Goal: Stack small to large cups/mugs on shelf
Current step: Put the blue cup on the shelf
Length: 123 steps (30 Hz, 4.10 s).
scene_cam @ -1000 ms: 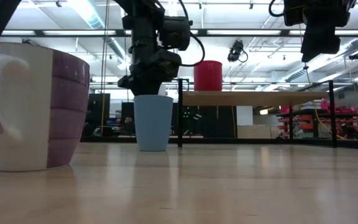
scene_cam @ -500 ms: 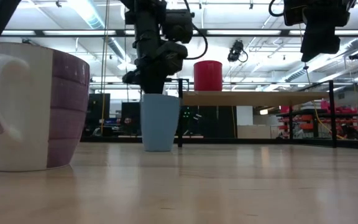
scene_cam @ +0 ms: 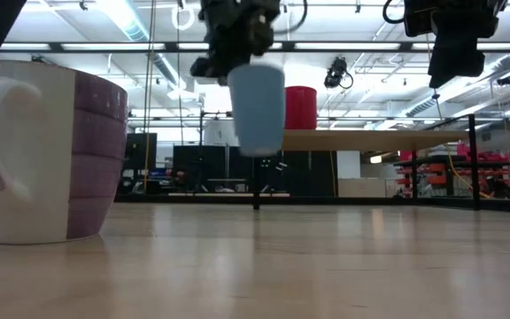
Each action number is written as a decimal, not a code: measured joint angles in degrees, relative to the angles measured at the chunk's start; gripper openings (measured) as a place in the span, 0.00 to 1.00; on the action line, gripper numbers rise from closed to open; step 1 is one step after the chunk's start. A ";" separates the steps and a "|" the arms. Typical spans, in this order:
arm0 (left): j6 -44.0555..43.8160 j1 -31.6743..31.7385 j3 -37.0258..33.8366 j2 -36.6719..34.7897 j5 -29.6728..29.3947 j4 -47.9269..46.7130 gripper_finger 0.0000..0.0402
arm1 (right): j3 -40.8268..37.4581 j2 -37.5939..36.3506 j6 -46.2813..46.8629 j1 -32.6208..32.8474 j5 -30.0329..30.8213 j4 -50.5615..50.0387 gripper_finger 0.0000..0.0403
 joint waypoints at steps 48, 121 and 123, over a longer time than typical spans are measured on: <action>9.68 14.60 23.66 8.39 5.09 22.99 0.02 | 19.32 5.95 -23.75 -30.55 3.91 -2.09 0.01; 11.07 -4.61 25.83 15.66 -4.19 -6.31 0.02 | 14.10 6.23 0.29 5.26 -0.65 -9.70 0.02; 10.42 -5.15 25.86 16.73 -4.37 -7.32 0.02 | 11.43 7.18 2.64 7.50 -0.59 -5.82 0.02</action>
